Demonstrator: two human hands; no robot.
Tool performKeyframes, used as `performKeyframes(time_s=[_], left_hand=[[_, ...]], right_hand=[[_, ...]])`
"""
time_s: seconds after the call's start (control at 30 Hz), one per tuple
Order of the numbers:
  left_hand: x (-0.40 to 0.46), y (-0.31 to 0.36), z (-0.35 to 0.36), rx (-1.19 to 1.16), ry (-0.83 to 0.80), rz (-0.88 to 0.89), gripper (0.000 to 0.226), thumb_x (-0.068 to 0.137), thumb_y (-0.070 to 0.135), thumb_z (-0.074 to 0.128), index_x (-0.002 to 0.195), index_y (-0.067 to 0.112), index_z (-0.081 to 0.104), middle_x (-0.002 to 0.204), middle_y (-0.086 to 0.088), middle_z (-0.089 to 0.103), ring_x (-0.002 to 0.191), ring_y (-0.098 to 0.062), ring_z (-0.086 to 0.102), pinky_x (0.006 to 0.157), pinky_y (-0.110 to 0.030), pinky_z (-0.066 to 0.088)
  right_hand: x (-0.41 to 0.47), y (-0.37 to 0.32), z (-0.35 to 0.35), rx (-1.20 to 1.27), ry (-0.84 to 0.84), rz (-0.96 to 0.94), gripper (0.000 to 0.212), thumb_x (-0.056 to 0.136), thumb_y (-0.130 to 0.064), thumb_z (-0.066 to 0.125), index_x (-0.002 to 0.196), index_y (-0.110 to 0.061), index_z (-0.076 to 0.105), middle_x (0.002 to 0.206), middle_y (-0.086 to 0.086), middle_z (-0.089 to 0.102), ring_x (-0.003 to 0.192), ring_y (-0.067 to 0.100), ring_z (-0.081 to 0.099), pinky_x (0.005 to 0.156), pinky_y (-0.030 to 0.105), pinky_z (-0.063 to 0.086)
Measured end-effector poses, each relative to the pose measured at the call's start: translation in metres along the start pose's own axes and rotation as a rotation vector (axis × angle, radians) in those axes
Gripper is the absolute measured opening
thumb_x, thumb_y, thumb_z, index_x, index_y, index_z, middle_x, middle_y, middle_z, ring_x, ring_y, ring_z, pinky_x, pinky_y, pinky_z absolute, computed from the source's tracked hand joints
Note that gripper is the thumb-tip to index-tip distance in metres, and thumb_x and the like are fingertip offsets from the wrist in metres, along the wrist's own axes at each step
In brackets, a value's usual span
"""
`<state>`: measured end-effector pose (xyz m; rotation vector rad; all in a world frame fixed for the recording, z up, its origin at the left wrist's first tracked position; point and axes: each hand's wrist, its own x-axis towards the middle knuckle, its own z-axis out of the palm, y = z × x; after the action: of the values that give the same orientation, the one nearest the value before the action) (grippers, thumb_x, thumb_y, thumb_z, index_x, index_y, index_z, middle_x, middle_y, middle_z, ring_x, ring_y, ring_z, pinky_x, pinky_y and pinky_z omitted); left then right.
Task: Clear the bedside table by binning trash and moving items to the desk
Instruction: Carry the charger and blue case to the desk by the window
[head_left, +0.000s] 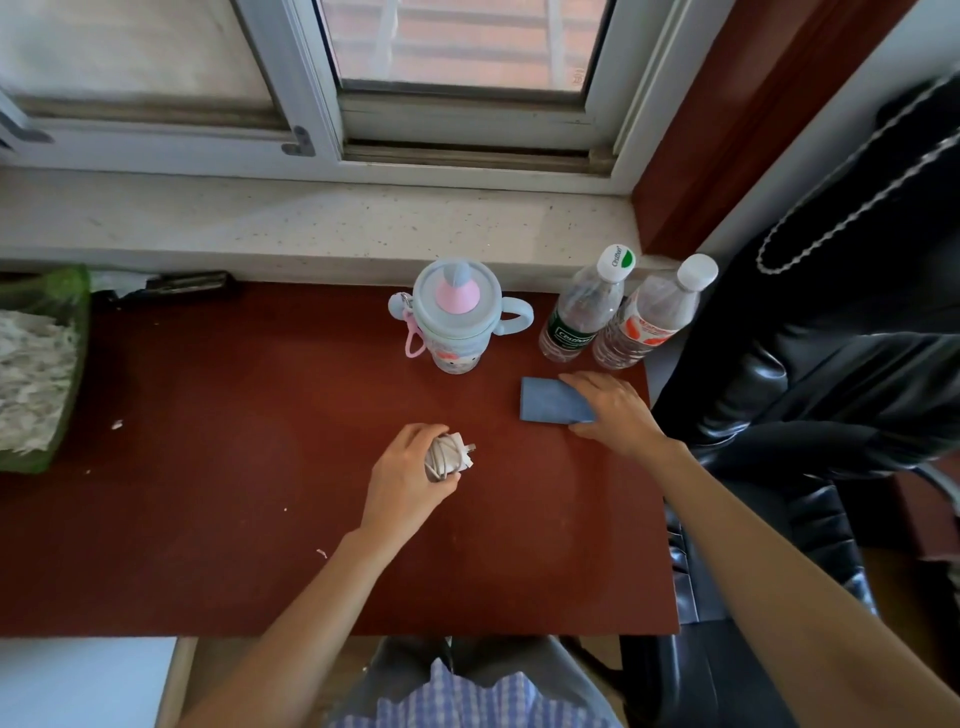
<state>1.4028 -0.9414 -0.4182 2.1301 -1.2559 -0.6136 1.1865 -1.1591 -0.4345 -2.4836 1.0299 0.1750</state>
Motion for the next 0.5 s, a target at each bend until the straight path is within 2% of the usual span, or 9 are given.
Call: performKeyframes(time_s=[0.1, 0.2, 0.37, 0.43, 0.5], left_hand=[[0.003, 0.003, 0.002, 0.001, -0.016, 0.007, 0.053, 0.066, 0.022, 0.080, 0.115, 0.020, 0.061, 0.112, 0.008, 0.059, 0.097, -0.009, 0.059, 0.083, -0.021, 0.045], [0.010, 0.007, 0.005, -0.002, -0.021, -0.002, 0.053, 0.065, 0.022, 0.080, 0.115, 0.020, 0.061, 0.112, 0.006, 0.059, 0.097, -0.010, 0.059, 0.081, -0.020, 0.043], [0.023, 0.012, 0.017, -0.019, -0.005, -0.002, 0.053, 0.063, 0.020, 0.082, 0.112, 0.017, 0.062, 0.108, 0.001, 0.061, 0.093, -0.016, 0.061, 0.077, -0.021, 0.043], [0.027, 0.014, 0.022, -0.024, 0.013, -0.002, 0.053, 0.063, 0.020, 0.082, 0.112, 0.017, 0.062, 0.108, 0.001, 0.062, 0.094, -0.015, 0.061, 0.077, -0.020, 0.041], [0.031, 0.016, 0.028, -0.016, 0.029, 0.004, 0.053, 0.063, 0.020, 0.082, 0.112, 0.017, 0.062, 0.108, 0.002, 0.061, 0.095, -0.015, 0.061, 0.076, -0.018, 0.039]], right_hand=[[-0.006, -0.004, 0.001, 0.031, 0.052, 0.029, 0.077, 0.074, -0.030, 0.075, 0.141, -0.015, 0.040, 0.143, 0.008, 0.044, 0.132, 0.025, 0.039, 0.109, 0.037, 0.027], [-0.024, -0.015, 0.011, 0.054, 0.205, 0.056, 0.065, 0.081, -0.031, 0.070, 0.138, -0.011, 0.045, 0.142, 0.011, 0.045, 0.132, 0.027, 0.040, 0.107, 0.042, 0.034], [-0.070, -0.041, 0.042, 0.010, 0.315, 0.138, 0.053, 0.087, -0.031, 0.064, 0.133, -0.008, 0.049, 0.139, 0.012, 0.048, 0.132, 0.028, 0.042, 0.104, 0.046, 0.041], [-0.088, -0.047, 0.057, -0.011, 0.315, 0.166, 0.055, 0.087, -0.034, 0.063, 0.134, -0.008, 0.049, 0.142, 0.014, 0.046, 0.135, 0.029, 0.039, 0.106, 0.047, 0.039], [-0.102, -0.050, 0.070, -0.021, 0.260, 0.211, 0.060, 0.090, -0.040, 0.058, 0.140, -0.012, 0.041, 0.149, 0.013, 0.036, 0.141, 0.028, 0.027, 0.113, 0.045, 0.030]])
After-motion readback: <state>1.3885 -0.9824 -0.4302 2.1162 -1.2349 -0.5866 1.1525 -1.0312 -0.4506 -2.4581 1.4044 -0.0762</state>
